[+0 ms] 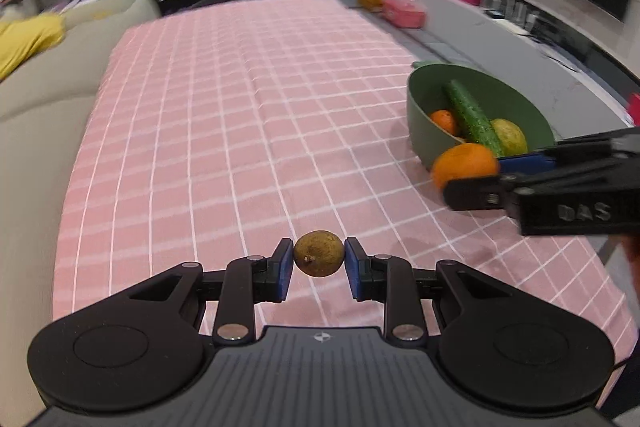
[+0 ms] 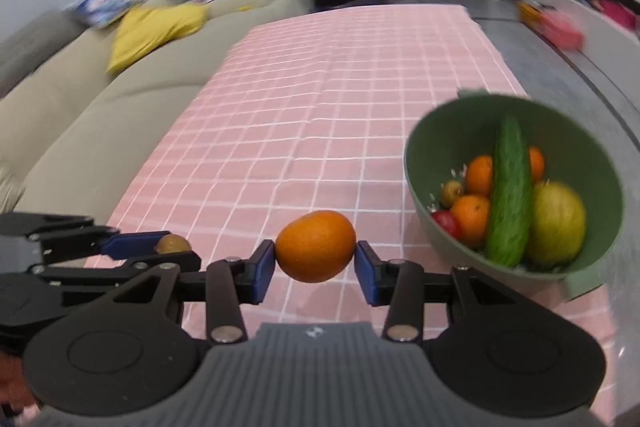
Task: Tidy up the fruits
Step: 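Carry the orange and kiwi into the colander and open both tools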
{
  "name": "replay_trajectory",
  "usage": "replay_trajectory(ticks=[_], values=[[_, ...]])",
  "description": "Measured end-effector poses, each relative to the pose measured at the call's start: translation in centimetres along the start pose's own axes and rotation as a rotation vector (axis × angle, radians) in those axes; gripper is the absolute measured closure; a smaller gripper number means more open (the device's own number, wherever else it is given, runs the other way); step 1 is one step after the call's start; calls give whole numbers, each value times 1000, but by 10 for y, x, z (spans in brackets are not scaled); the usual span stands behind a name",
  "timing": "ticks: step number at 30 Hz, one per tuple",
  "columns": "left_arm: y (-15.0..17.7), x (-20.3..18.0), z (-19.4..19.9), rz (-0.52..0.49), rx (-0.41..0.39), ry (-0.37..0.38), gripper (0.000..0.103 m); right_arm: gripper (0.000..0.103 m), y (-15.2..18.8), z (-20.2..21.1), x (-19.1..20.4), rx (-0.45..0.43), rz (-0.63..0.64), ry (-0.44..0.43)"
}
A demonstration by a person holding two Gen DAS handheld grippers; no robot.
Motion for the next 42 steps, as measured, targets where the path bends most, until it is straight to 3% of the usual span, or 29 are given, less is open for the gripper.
replay_trajectory(ticks=[5, 18, 25, 31, 36, 42], values=[[1, -28, 5, 62, 60, -23, 72, 63, 13, 25, -7, 19, 62, -20], [-47, -89, 12, -65, 17, -36, 72, 62, -6, 63, -67, 18, -18, -47], [-75, -119, -22, -170, -5, -1, 72, 62, -40, 72, -97, 7, 40, -110], [-94, -136, -70, -171, 13, -24, 71, 62, -77, 44, -125, -3, 67, -101], [-99, -144, -93, -184, 6, 19, 71, 62, -87, -6, -134, 50, 197, -88], [-98, -142, -122, -171, 45, 23, 71, 62, -96, -58, -145, 119, 254, -144]])
Point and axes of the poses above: each gripper's, at about its wrist camera, not at the fingertips, and z roughly against the way its jaws point, x to its left, y to its underside, the point moved 2 cm from there along -z, roughly the way its jaws point, and after that the axes turned 2 degrees about -y, right-handed, at the moved point
